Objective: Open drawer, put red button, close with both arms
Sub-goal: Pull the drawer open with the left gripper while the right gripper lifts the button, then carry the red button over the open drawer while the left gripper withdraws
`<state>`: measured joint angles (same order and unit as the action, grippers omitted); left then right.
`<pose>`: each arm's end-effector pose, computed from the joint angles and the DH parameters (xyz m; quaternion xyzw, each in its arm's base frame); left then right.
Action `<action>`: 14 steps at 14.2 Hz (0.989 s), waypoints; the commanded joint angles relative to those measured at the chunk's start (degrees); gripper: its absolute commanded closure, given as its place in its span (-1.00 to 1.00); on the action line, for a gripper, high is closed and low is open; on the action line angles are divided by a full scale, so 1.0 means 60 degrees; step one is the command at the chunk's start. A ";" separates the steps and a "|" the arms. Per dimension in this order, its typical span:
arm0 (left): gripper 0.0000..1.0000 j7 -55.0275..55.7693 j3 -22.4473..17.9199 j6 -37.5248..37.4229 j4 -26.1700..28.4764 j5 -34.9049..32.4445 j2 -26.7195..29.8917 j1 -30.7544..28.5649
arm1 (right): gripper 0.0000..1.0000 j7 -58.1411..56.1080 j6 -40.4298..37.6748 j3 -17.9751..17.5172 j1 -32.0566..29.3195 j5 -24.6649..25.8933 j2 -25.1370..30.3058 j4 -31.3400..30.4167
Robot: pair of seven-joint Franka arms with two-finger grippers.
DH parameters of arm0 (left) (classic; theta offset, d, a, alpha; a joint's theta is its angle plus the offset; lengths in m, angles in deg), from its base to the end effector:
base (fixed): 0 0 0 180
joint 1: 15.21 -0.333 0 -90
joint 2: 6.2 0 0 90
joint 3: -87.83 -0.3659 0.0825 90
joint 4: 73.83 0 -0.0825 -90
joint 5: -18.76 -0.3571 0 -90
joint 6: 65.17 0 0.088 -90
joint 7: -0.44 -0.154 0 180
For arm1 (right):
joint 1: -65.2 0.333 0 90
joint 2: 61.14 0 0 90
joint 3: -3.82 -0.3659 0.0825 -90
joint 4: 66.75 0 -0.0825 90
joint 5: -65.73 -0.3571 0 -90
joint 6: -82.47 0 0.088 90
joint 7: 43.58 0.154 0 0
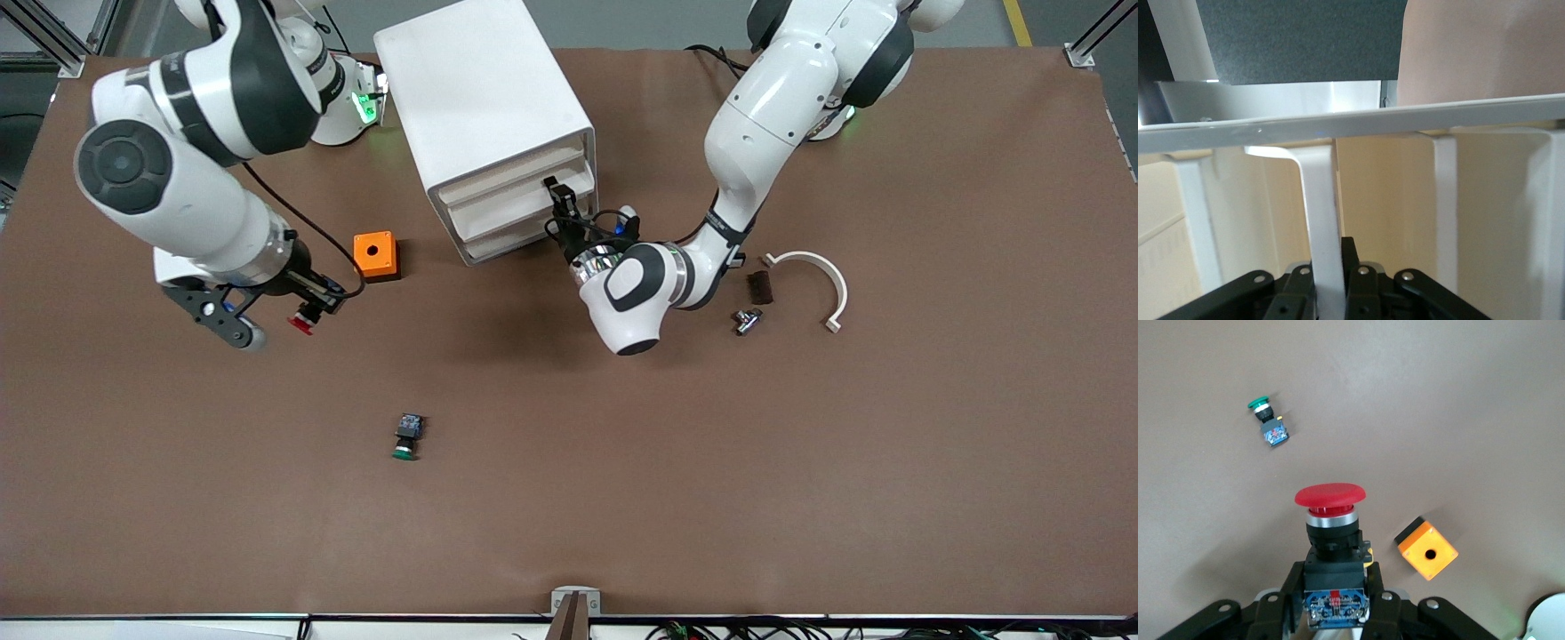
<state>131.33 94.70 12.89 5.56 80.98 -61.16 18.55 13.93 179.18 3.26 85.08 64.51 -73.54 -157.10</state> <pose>0.4102 -0.5226 0.2082 -0.4123 -0.6154 0.5708 0.3542 0.5585 0.2108 0.5119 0.9462 -0.3192 -0.0482 0.0242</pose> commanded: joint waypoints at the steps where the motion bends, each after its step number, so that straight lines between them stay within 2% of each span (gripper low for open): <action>1: 0.76 0.0186 -0.0018 -0.0133 -0.0151 0.0220 -0.0171 -0.0338 | 0.99 0.1354 0.0461 0.0049 0.0699 -0.0045 0.0016 -0.0176; 4: 0.76 0.0186 -0.0018 -0.0104 -0.0151 0.0206 -0.0186 -0.0763 | 1.00 0.2205 0.0886 0.0049 0.0964 -0.0746 -0.0029 -0.0409; 11: 0.76 0.0200 -0.0047 -0.0060 -0.0151 0.0191 -0.0288 -0.1525 | 1.00 0.4372 0.1648 0.0049 0.2383 -0.0763 -0.0087 -0.0908; 14: 0.74 0.0200 -0.0047 -0.0060 -0.0166 0.0191 -0.0318 -0.1832 | 1.00 0.5514 0.2787 0.0049 0.3144 -0.0763 -0.0087 -0.1566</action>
<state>131.56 94.71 12.72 5.55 81.44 -61.66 8.83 42.93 191.79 3.09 101.28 60.49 -74.58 -163.48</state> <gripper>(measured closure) 0.868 0.595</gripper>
